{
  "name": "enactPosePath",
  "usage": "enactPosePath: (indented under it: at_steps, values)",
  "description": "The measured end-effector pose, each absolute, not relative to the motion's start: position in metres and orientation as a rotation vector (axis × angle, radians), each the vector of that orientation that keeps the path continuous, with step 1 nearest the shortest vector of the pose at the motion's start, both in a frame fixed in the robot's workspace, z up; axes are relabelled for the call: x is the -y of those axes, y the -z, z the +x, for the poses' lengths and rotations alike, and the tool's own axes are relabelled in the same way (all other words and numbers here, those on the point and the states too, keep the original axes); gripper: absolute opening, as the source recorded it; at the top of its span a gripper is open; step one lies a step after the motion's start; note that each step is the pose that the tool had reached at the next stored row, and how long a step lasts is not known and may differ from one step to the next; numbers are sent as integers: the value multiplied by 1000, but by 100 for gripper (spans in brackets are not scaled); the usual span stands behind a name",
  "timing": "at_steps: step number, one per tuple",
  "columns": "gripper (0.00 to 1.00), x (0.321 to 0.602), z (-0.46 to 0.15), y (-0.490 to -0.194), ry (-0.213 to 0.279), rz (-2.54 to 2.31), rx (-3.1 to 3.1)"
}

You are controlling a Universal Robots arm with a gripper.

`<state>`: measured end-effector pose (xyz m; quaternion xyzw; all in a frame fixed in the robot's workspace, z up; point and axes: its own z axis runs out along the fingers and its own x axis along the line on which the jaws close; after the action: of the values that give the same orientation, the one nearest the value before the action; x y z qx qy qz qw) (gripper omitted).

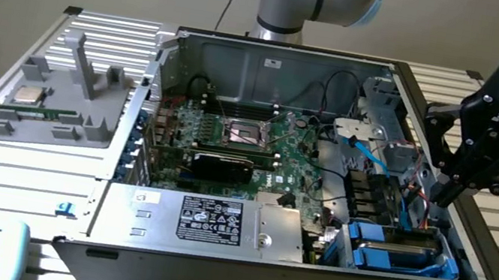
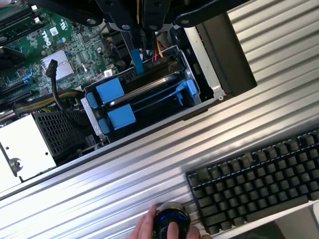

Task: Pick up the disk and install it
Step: 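Insert the second disk wire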

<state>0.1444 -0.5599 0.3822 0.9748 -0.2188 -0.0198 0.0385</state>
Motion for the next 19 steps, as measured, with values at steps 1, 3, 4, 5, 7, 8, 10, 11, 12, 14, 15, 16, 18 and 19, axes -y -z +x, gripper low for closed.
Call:
enactPosePath:
  at_steps: [1,3,4,5,7,8,10,11,12,14,15,16,18,19]
  values:
    - [11,560,144,-382,61,2989,671]
    - [11,560,144,-382,59,2989,671]
    - [11,560,144,-382,59,2989,671]
    - [11,560,144,-382,58,2989,671]
    - [11,559,144,-382,42,2995,653]
    - [11,559,144,-382,39,3001,630]
    - [11,559,144,-382,36,3013,580]
    - [11,559,144,-382,35,3020,555]
    - [11,559,144,-382,35,3026,530]
    - [11,559,144,-382,35,3038,486]
    - [11,559,144,-382,35,3046,468]
    - [11,559,144,-382,37,3055,452]
    - [11,559,144,-382,39,3074,424]
    - [11,559,144,-382,41,3084,411]
